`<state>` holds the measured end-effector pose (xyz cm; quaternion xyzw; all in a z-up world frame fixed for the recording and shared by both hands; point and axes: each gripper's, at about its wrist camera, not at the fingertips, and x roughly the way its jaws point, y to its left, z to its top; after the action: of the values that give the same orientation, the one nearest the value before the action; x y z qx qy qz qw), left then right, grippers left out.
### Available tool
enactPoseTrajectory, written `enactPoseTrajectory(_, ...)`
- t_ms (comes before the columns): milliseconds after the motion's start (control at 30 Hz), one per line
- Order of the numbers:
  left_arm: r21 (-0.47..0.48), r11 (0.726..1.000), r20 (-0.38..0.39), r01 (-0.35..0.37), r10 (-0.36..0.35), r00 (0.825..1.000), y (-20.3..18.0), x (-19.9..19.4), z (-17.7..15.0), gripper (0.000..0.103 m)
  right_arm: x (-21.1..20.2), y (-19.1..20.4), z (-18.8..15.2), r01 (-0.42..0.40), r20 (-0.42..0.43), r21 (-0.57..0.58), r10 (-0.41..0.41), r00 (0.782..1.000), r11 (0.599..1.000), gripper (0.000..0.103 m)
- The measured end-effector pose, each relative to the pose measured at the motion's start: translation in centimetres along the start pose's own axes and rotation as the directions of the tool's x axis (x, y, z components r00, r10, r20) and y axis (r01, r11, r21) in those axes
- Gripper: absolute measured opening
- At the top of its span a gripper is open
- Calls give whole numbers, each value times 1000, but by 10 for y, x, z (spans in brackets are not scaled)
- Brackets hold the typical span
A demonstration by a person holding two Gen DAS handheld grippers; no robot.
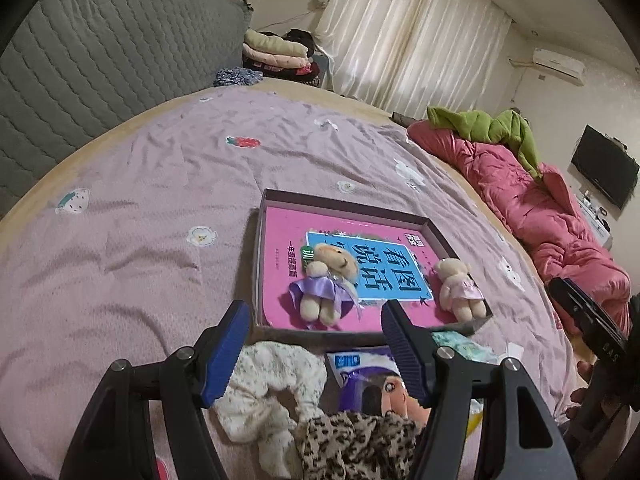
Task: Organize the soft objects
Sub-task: 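Withdraw both open tools back toward the remaining pile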
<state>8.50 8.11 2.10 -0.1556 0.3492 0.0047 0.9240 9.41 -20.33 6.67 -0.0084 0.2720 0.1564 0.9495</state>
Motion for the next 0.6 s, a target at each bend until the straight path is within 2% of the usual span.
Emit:
enactPoseTrajectory(133, 7, 1000, 14, -6, 6, 1000, -1, -8, -3, 68, -4, 6, -6, -6, -11, -9, 6, 1000, 1000, 76)
enactPoseTrajectory(367, 22, 999, -8, -30, 30, 1000, -6, -13, -15, 68, -16, 16, -10, 13, 7, -50, -13, 1000, 999, 76)
enactPoseTrajectory(600, 53, 998, -6, -26, 26, 1000, -15, -20, -23, 68, -19, 14, -20, -9, -24, -9, 9, 1000, 1000, 76)
